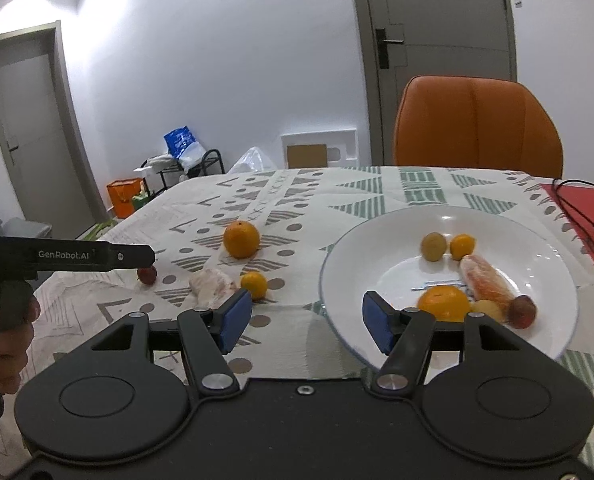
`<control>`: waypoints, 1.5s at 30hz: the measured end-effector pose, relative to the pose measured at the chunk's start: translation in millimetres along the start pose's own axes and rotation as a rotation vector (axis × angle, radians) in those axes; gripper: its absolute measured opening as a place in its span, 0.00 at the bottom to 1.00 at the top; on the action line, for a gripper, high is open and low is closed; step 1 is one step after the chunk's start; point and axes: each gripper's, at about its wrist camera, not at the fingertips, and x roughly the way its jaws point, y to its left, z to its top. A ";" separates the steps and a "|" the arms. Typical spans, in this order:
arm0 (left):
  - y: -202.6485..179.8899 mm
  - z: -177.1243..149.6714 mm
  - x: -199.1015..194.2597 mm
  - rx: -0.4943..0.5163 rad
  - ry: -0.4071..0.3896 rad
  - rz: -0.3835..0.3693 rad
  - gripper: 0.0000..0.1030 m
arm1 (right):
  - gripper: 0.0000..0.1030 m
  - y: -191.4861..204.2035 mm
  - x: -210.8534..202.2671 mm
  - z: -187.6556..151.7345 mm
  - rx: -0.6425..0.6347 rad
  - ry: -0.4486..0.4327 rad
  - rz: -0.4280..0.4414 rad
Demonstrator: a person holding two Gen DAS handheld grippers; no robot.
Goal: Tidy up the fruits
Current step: 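Grasp a small red fruit with the left tool while the right grasps a peeled pomelo piece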
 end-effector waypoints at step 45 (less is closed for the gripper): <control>61.0 -2.6 33.4 -0.061 0.081 0.007 0.20 | 0.59 73.9 92.6 2.6 -0.133 0.179 0.064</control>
